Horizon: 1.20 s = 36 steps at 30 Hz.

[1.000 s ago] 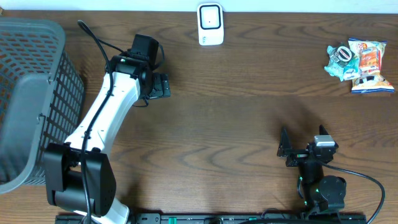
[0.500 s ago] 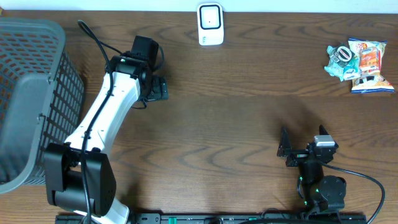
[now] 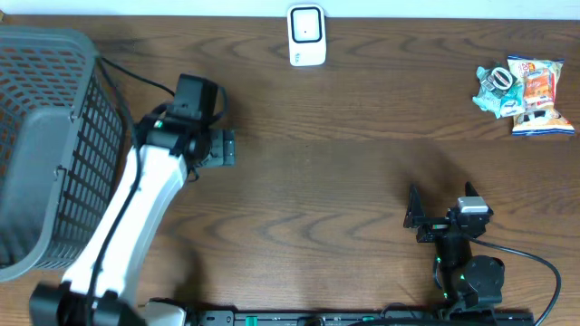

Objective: Scan the item barcode

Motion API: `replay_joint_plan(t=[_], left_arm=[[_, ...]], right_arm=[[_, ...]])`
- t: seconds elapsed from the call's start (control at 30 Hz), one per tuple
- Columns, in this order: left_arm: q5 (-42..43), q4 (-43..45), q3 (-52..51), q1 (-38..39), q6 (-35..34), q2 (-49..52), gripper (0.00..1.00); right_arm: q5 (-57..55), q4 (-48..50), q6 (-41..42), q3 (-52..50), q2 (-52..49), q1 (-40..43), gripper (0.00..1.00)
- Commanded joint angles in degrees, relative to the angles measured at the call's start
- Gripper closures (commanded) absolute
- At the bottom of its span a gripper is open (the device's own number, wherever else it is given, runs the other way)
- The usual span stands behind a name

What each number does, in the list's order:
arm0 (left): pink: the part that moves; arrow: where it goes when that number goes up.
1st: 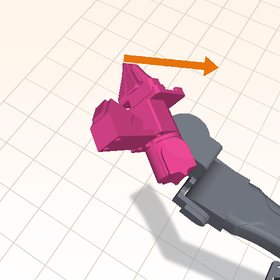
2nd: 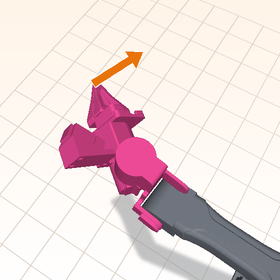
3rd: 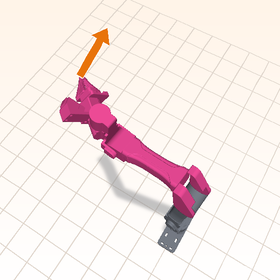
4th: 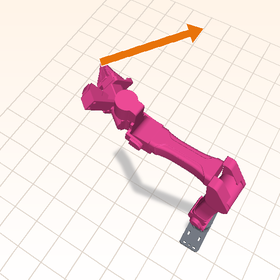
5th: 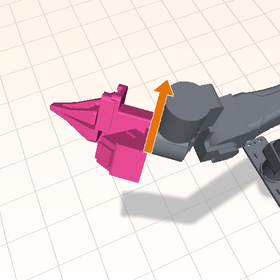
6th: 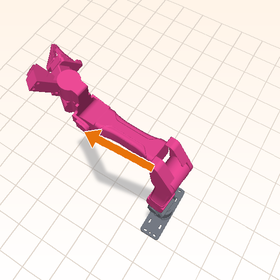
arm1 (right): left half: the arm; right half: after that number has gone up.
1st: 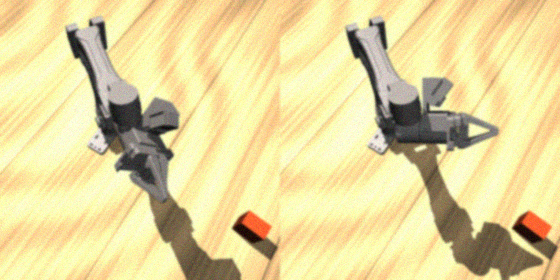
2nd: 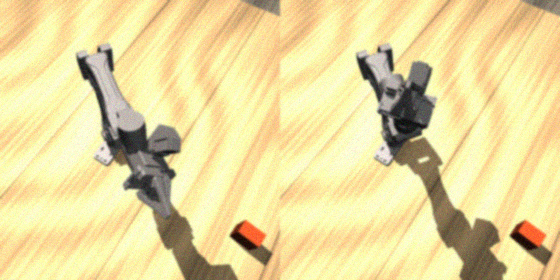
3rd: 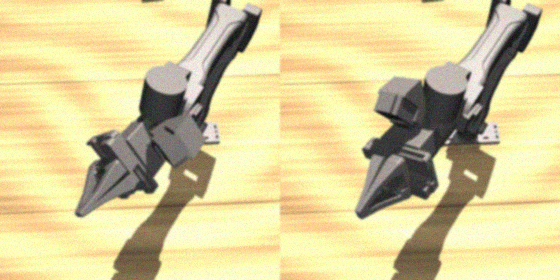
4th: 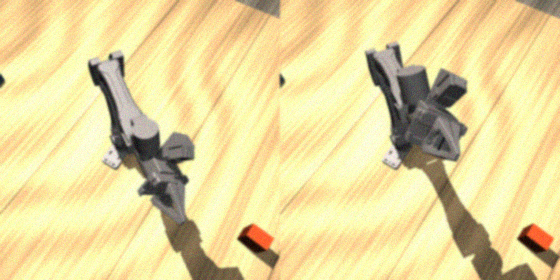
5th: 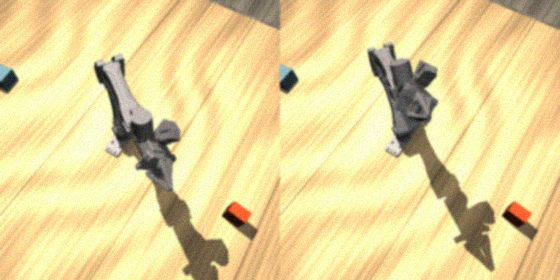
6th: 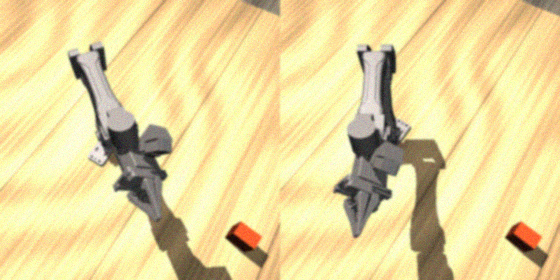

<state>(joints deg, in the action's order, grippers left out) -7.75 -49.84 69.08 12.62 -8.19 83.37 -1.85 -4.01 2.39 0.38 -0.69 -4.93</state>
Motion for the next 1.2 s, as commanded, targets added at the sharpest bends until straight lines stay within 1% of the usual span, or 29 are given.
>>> replay_joint_plan(t=[0.0,0.2,0.27,0.4,0.47,0.63,0.73,0.83,1.07,1.17], left_arm=[[-0.87,1.57,-4.02,-0.61,4.09,-5.64,0.02],[-0.76,8.28,-14.05,-3.19,4.11,-16.09,0.03],[0.31,12.72,-18.73,-4.63,4.22,-20.94,0.02],[4.72,18.12,-24.33,-6.62,9.25,-28.09,0.03],[5.68,19.98,-27.06,-7.56,10.38,-32.3,0.02],[5.62,21.07,-34.07,-9.81,10.34,-46.45,0.02],[5.6,20.85,-37.24,-10.32,10.34,-52.74,0.02],[5.6,20.85,-39.93,-10.32,10.34,-57.0,0.02],[5.62,20.83,-45.0,-10.32,10.54,-62.82,0.02],[5.62,21.53,-47.71,-10.32,12.81,-67.32,0.02]], right_arm=[[0.5,-0.26,0.74,-0.07,0.37,0.5,0.01],[0.5,-0.28,0.74,-0.07,0.37,0.5,0.01],[0.5,-0.28,0.74,-0.07,0.37,0.5,0.01],[0.5,-0.26,0.74,-0.07,0.37,0.5,0.01],[0.5,-0.28,0.74,-0.07,0.37,0.5,0.01],[0.5,-0.26,0.74,-0.07,0.37,0.5,0.01],[0.5,-0.26,0.74,-0.07,0.37,0.5,0.01],[0.5,-0.26,0.74,-0.07,0.37,0.5,0.01],[0.48,-0.26,0.74,-0.07,0.37,0.5,0.01],[0.5,-0.26,0.74,-0.07,0.37,0.5,0.01]])
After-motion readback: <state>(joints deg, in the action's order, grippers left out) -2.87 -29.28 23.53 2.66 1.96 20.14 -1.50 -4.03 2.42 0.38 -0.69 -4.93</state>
